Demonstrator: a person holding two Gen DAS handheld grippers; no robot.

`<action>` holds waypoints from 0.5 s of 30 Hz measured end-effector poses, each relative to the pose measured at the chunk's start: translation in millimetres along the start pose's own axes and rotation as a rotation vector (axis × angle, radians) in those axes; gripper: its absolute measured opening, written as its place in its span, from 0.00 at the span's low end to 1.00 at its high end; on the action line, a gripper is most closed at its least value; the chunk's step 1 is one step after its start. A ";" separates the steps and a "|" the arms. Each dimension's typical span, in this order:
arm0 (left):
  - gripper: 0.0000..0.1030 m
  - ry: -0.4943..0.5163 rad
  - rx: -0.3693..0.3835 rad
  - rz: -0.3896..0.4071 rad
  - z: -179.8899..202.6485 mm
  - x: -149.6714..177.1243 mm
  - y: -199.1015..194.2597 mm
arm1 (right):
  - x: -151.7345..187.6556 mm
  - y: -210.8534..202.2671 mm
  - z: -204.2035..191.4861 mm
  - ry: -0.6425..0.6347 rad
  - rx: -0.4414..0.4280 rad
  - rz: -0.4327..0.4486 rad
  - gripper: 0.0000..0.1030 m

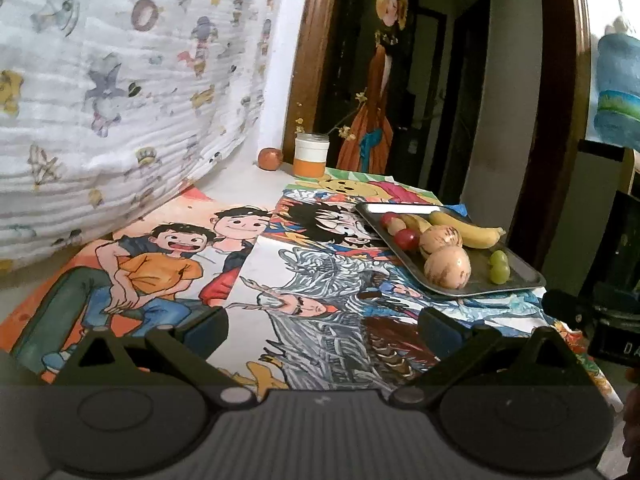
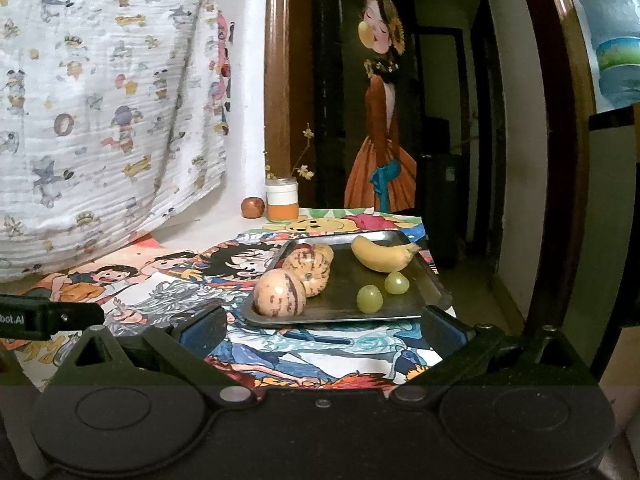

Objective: Organize fruits

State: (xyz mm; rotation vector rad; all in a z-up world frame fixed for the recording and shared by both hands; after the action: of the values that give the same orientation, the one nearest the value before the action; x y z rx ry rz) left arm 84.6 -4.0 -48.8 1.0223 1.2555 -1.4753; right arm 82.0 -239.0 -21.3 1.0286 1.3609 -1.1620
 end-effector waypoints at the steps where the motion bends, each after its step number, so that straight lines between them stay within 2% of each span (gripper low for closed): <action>1: 1.00 -0.002 0.000 -0.001 -0.6 0.3 -0.2 | 0.5 0.3 -0.9 -0.001 -0.001 -0.001 1.00; 15: 1.00 -0.001 0.006 -0.010 0.5 3.5 -1.8 | 1.4 -0.4 -3.0 -0.001 -0.008 -0.008 1.00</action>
State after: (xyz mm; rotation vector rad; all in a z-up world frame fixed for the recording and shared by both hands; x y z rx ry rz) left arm 82.0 -4.8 -51.6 1.0201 1.2578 -1.4877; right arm 80.9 -236.2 -22.7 1.0182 1.3690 -1.1621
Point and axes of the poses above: each gripper's, at about its wrist camera, not at the fingertips, and y roughly the way its jaws point, z to its right, x to its underside, the point moved 10 cm from there along y, roughly the way its jaws point, and after that the axes turned 11 degrees about z, right-handed, at the moved point
